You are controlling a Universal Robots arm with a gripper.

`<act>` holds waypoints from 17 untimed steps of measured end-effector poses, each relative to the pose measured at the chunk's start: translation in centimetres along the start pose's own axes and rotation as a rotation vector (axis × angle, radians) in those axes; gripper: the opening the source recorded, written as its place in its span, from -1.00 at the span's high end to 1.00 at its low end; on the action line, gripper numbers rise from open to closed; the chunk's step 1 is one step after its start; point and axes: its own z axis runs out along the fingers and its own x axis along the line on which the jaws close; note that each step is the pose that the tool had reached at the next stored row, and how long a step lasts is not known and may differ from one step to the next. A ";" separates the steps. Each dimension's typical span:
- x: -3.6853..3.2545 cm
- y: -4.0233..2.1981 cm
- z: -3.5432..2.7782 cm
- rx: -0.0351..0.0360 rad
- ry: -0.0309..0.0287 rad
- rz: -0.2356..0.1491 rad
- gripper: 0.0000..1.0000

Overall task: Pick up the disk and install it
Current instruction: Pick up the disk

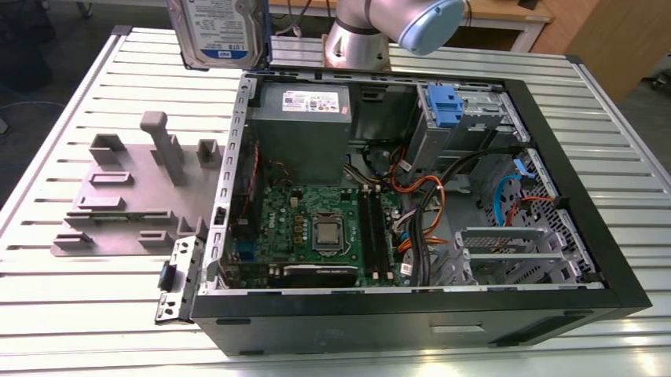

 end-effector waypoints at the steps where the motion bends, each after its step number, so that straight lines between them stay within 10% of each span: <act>1: 0.00 -0.06 -0.01 -0.0001 0.0001 0.000 0.27; 17: 0.23 -0.45 -0.01 -0.0001 0.0001 0.000 0.27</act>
